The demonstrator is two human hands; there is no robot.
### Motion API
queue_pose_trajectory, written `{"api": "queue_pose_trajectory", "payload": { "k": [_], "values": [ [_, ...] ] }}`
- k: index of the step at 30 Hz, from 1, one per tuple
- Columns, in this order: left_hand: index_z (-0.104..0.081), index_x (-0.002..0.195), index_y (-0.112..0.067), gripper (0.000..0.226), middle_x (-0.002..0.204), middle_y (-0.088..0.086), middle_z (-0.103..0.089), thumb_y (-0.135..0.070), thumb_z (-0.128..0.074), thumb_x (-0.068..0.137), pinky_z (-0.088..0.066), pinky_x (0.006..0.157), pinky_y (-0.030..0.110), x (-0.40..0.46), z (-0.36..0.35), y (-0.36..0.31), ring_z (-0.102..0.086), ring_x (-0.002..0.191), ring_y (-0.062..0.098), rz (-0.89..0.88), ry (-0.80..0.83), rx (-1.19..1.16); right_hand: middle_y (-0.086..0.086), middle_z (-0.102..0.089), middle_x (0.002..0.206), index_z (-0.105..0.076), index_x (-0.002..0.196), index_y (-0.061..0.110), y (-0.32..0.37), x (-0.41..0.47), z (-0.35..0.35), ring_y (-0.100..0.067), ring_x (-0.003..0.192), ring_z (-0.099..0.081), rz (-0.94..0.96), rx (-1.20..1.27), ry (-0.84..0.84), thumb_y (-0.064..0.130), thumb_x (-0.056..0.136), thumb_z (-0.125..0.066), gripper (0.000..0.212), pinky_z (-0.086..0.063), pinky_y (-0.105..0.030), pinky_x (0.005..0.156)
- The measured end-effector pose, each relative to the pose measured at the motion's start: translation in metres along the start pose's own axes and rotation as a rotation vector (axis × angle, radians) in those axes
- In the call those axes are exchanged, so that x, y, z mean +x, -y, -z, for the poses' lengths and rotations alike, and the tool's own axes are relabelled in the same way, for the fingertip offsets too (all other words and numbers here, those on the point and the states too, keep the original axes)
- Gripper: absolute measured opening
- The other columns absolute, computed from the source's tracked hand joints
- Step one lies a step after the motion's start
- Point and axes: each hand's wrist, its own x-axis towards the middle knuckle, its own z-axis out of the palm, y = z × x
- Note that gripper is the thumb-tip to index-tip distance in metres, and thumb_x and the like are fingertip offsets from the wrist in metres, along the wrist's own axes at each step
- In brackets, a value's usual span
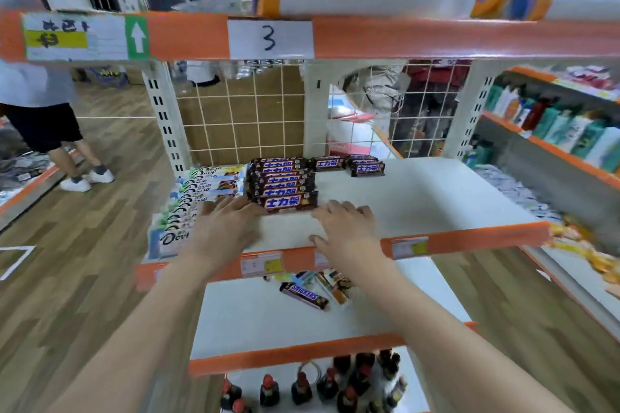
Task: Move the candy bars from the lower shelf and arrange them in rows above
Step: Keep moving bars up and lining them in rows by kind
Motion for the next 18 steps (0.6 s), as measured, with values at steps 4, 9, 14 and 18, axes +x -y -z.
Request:
{"api": "queue_pose_trajectory", "payload": {
  "k": [4, 9, 14, 18],
  "values": [
    [-0.050, 0.126, -0.034, 0.039, 0.127, -0.010, -0.050, -0.037, -0.059, 0.088, -0.027, 0.098, 0.043, 0.010, -0.001, -0.048, -0.041, 0.125, 0.014, -0.019, 0.079, -0.021, -0.002, -0.055, 0.122, -0.050, 0.128, 0.021, -0.043, -0.032, 0.013, -0.026, 0.113, -0.051, -0.068, 0.005, -0.073, 0.041, 0.091, -0.052, 0.041, -0.036, -0.039, 0.092],
    [-0.050, 0.126, -0.033, 0.038, 0.127, -0.011, -0.051, -0.037, -0.057, 0.089, -0.028, 0.097, 0.041, 0.012, -0.001, -0.099, -0.041, 0.124, 0.013, -0.093, 0.068, -0.058, 0.001, -0.057, 0.121, -0.051, 0.128, 0.025, -0.091, -0.067, 0.025, -0.025, 0.111, -0.052, -0.126, -0.009, -0.106, 0.040, 0.091, -0.052, 0.039, -0.037, -0.037, 0.086],
    [-0.053, 0.123, -0.032, 0.036, 0.121, -0.010, -0.056, -0.036, -0.059, 0.087, -0.029, 0.094, 0.038, 0.002, -0.001, -0.143, -0.047, 0.119, 0.013, -0.128, 0.033, -0.094, -0.002, -0.064, 0.102, -0.063, 0.112, 0.021, -0.119, -0.101, 0.026, -0.028, 0.096, -0.059, -0.126, -0.003, -0.152, 0.033, 0.085, -0.063, 0.030, -0.038, -0.036, 0.075],
    [-0.054, 0.121, -0.031, 0.036, 0.121, -0.010, -0.056, -0.039, -0.060, 0.087, -0.032, 0.091, 0.037, -0.010, -0.005, -0.168, -0.048, 0.118, 0.014, -0.133, 0.026, -0.078, -0.001, -0.063, 0.101, -0.063, 0.109, 0.020, -0.133, -0.124, 0.025, -0.028, 0.096, -0.059, -0.102, -0.022, -0.184, 0.034, 0.085, -0.062, 0.027, -0.038, -0.037, 0.074]
  ]
}}
